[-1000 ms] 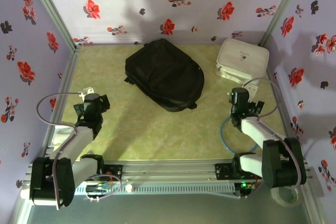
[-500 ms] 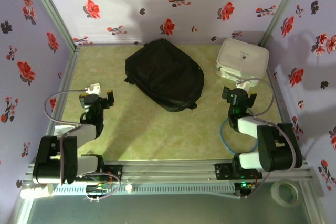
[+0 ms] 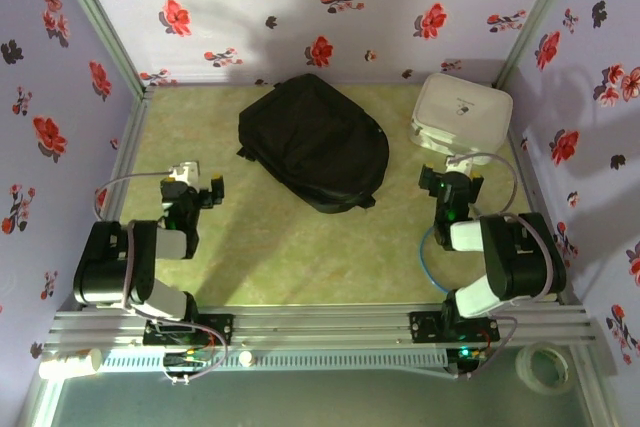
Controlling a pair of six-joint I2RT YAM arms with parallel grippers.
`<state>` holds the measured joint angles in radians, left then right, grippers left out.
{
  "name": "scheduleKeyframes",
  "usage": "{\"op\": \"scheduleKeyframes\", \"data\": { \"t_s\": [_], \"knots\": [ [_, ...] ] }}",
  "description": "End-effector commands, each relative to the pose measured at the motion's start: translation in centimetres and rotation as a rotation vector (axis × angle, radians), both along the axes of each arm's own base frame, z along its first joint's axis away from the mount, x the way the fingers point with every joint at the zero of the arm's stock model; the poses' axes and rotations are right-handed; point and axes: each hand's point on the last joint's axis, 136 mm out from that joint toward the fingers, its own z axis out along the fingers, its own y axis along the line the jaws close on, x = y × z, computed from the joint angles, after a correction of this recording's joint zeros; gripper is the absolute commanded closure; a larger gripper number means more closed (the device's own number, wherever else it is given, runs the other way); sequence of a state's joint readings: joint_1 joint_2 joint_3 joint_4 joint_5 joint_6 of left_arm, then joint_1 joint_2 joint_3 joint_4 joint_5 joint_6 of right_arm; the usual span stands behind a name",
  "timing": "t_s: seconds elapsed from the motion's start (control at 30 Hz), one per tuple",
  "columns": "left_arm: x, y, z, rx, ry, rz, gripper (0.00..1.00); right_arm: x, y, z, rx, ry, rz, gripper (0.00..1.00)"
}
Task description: Pack the student bag
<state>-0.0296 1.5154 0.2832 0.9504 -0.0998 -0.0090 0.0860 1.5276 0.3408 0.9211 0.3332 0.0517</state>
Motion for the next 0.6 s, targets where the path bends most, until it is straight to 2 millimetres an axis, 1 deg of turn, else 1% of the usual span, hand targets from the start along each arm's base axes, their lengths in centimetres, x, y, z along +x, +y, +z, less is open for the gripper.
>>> {"op": "scheduleKeyframes", "data": {
  "t_s": [0.0,0.07,0.13,0.2,0.57],
  "knots": [
    [1.7,0.2,2.1,0.022,-0.071,-0.004,0.00,0.6,0.3,0.1,0.014,-0.034,0.021,0.01],
    [2.0,0.6,2.0,0.022,-0.058,0.022,0.00,0.6,0.0,-0.1,0.025,-0.006,0.005,0.01],
    [2.4,1.6,1.9,0.022,-0.031,0.084,0.00,0.8,-0.4,-0.1,0.029,-0.008,-0.009,0.01],
    [2.4,2.0,1.9,0.014,-0.033,0.101,0.00,0.8,-0.8,-0.2,0.049,0.002,-0.022,0.01],
    [2.4,1.9,1.8,0.016,-0.028,0.094,0.00,0.9,-0.9,-0.3,0.056,0.003,-0.023,0.01]
  ]
}}
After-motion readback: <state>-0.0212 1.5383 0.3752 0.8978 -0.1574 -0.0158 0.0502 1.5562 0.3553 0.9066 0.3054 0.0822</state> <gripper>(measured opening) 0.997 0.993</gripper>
